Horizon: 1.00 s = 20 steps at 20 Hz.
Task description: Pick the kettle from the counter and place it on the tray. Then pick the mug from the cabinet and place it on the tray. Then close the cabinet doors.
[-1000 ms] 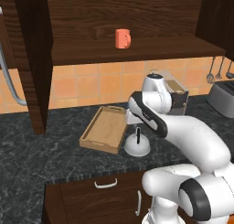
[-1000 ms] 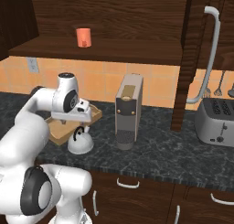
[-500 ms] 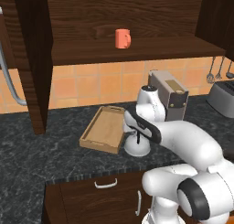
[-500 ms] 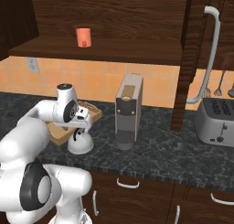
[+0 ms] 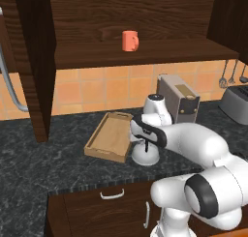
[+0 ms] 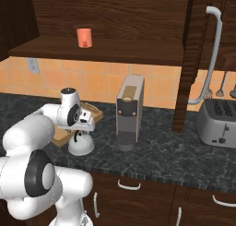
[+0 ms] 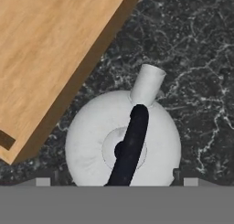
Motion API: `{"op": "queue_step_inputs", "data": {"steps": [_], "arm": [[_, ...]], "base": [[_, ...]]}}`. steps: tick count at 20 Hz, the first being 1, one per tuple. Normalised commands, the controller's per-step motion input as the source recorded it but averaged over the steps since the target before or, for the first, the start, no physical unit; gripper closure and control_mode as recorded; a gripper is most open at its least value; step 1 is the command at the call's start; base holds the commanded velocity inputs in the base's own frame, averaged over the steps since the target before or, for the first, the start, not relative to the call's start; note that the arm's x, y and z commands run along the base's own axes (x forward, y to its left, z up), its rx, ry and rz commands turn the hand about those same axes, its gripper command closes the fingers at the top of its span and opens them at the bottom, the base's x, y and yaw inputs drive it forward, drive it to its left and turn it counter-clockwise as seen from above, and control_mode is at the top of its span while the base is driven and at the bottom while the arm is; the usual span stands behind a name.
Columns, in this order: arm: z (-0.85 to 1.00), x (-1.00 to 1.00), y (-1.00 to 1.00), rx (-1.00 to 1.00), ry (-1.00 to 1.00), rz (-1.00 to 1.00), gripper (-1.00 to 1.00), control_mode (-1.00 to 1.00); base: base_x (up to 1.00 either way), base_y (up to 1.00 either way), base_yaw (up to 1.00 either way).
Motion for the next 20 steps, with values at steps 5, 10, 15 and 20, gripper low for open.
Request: {"op": "queue_step_inputs", "data": {"steps": [5,10,15,20], "arm": [[-0.17,0.02,0.00,0.00,0.01,0.00,1.00,-1.00],[-0.07,0.00,0.00,0.00,0.00,0.00,1.00,-1.00],[0.33,-0.18,0.10,0.00,-0.12,0.00,1.00,-1.00],[0.95,-0.23,0.18,0.00,-0.30,-0.01,1.00,-1.00]], "base": [[0.00,0.00,0.00],[0.00,0.00,0.00],[0.00,0.00,0.00],[0.00,0.00,0.00]]}}
